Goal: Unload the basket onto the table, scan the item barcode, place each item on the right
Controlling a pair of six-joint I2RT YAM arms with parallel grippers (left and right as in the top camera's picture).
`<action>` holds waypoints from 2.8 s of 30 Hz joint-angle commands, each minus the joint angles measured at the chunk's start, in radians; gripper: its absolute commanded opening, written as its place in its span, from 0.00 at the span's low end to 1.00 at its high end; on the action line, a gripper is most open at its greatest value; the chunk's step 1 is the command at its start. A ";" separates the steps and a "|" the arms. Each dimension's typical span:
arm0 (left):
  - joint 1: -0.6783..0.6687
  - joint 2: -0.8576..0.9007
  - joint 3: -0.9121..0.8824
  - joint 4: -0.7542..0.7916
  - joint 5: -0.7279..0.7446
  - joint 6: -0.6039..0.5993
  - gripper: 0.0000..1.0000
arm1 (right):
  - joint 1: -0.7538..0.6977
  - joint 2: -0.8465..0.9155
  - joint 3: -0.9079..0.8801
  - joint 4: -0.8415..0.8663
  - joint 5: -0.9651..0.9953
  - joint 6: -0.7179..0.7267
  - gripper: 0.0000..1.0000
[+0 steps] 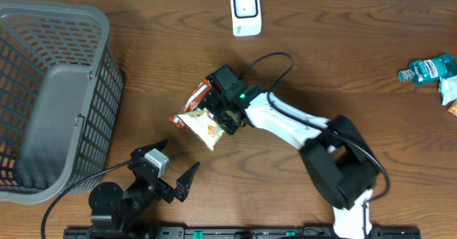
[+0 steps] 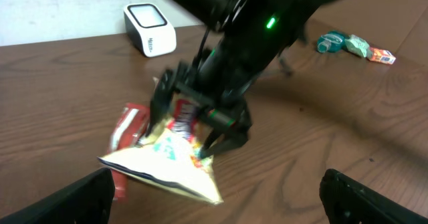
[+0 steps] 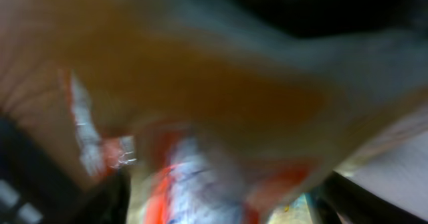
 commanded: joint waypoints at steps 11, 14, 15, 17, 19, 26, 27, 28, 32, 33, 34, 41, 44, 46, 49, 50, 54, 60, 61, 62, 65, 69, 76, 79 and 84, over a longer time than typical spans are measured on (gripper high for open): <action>-0.003 -0.005 -0.001 0.000 -0.001 0.017 0.98 | -0.082 -0.051 0.008 0.018 -0.212 -0.273 0.01; -0.003 -0.005 -0.001 0.000 -0.001 0.017 0.98 | -0.164 -0.130 0.008 0.039 -0.418 -0.480 0.01; -0.003 -0.005 -0.001 0.000 -0.001 0.017 0.98 | -0.198 -0.153 0.008 0.044 -0.517 -0.561 0.01; -0.003 -0.005 -0.001 0.000 -0.001 0.017 0.98 | -0.270 -0.187 0.008 0.049 -0.762 -0.727 0.01; -0.003 -0.005 -0.001 0.000 -0.001 0.017 0.98 | -0.336 -0.199 0.008 0.048 -0.995 -0.820 0.01; -0.003 -0.005 -0.001 0.000 -0.001 0.017 0.98 | -0.445 -0.200 0.008 -0.111 -1.329 -0.691 0.01; -0.003 -0.005 -0.001 0.000 -0.001 0.017 0.98 | -0.450 -0.200 0.008 -0.148 -1.329 -0.666 0.01; -0.003 -0.005 -0.001 0.000 -0.001 0.017 0.98 | -0.454 -0.200 0.008 -0.178 -1.329 -0.649 0.01; -0.003 -0.005 -0.001 0.000 -0.001 0.017 0.98 | -0.455 -0.200 0.008 -0.231 -1.329 -0.652 0.01; -0.003 -0.005 -0.001 0.000 -0.001 0.017 0.98 | -0.455 -0.200 0.008 -0.241 -1.329 -0.663 0.01; -0.003 -0.005 -0.001 0.000 -0.001 0.017 0.98 | -0.455 -0.200 0.008 -0.261 -1.329 -0.677 0.01; -0.003 -0.005 -0.001 0.000 -0.001 0.017 0.98 | -0.443 -0.200 0.008 -0.652 -1.329 -0.687 0.01; -0.003 -0.005 -0.001 0.000 -0.001 0.017 0.98 | -0.443 -0.200 0.008 -0.791 -1.327 -0.711 0.02; -0.003 -0.005 -0.001 0.000 -0.001 0.017 0.98 | -0.443 -0.200 0.008 -0.868 -1.307 -0.709 0.01; -0.003 -0.005 -0.001 0.000 -0.001 0.017 0.98 | -0.443 -0.200 0.008 -0.970 -1.307 -0.692 0.01; -0.003 -0.005 -0.001 0.000 -0.001 0.017 0.98 | -0.443 -0.200 0.008 -0.994 -1.307 -0.686 0.01; -0.003 -0.005 -0.001 0.000 -0.001 0.017 0.98 | -0.444 -0.200 0.008 -1.019 -1.225 -0.600 0.02; -0.003 -0.005 -0.001 0.000 -0.001 0.017 0.98 | -0.445 -0.200 0.008 -1.028 -0.877 -0.378 0.01; -0.003 -0.005 -0.001 0.000 -0.001 0.017 0.98 | -0.445 -0.200 0.008 -1.033 -0.855 -0.350 0.01; -0.003 -0.005 -0.001 0.000 -0.001 0.017 0.98 | -0.445 -0.200 0.008 -1.033 -0.835 -0.308 0.02; -0.003 -0.005 -0.001 0.000 -0.001 0.017 0.98 | -0.445 -0.200 0.008 -0.982 -0.760 -0.222 0.01; -0.003 -0.005 -0.001 0.000 -0.001 0.017 0.98 | -0.445 -0.200 0.008 -0.816 -0.708 -0.320 0.01; -0.003 -0.005 -0.001 0.000 -0.001 0.017 0.98 | -0.417 -0.200 0.008 -0.452 -0.419 -0.912 0.01; -0.003 -0.005 -0.001 0.000 -0.001 0.017 0.98 | -0.382 -0.200 0.008 -0.452 -0.245 -0.998 0.34; -0.003 -0.005 -0.001 0.000 -0.001 0.017 0.98 | -0.366 -0.202 0.030 -0.457 -0.229 -1.025 0.43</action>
